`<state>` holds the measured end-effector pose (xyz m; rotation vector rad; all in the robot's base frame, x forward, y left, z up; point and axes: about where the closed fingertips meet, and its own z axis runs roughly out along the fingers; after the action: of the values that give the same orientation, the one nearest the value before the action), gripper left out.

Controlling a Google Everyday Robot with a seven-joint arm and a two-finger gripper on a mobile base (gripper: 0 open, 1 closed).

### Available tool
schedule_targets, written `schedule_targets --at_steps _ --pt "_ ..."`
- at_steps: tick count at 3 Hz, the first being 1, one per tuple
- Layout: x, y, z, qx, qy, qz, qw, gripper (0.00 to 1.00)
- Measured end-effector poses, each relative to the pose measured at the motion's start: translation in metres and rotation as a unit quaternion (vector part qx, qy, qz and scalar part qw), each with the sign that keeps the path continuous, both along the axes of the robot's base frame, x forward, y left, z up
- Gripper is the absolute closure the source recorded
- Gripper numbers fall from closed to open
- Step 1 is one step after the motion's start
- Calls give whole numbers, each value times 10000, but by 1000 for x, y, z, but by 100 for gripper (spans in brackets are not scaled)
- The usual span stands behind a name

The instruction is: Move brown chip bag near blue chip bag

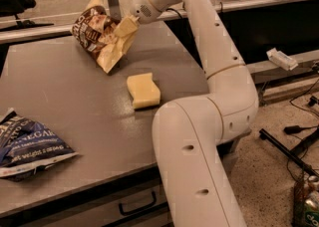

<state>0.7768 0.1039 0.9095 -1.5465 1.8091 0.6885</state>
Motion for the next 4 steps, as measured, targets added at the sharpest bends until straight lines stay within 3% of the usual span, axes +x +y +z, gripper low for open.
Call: schedule_targets --at_steps 1,2,3,4 --pt "-2 -2 26 238 -282 71 9993 100" --pt "-7 1 44 184 -599 222 9978 100" --pt "-24 13 57 193 -901 759 9928 100" --pt "-50 27 65 411 -1006 1446 9835 100"
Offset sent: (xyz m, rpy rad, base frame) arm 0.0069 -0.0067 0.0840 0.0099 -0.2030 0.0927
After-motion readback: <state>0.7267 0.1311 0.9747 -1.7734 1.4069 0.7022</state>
